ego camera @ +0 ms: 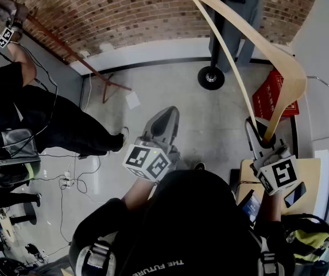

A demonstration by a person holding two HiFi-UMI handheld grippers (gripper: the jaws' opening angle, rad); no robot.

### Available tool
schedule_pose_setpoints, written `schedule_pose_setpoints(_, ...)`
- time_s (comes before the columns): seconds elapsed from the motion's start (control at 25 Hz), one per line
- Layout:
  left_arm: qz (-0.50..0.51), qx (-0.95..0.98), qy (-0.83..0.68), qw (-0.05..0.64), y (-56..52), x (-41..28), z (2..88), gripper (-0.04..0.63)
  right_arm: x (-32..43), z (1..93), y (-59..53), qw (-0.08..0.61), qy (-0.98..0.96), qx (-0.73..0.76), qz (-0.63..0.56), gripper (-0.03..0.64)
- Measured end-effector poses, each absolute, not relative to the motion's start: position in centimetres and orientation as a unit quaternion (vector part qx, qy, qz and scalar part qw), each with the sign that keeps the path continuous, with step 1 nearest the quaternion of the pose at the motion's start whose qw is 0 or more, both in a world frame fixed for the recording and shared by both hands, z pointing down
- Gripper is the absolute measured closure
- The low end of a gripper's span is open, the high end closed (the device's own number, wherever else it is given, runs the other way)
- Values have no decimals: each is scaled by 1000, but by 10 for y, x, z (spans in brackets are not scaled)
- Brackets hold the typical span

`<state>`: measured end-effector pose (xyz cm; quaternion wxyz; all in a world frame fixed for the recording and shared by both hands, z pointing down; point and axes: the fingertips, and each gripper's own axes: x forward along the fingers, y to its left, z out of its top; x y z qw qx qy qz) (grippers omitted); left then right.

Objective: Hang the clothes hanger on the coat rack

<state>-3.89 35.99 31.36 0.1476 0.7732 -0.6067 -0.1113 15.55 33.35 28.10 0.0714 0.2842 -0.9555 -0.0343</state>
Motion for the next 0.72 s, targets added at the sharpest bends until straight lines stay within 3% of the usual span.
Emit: schedule_pose_setpoints(0.72,-114,766,-615,147,351,-56,312,574,147,286,318,83,-956,279,-24,583)
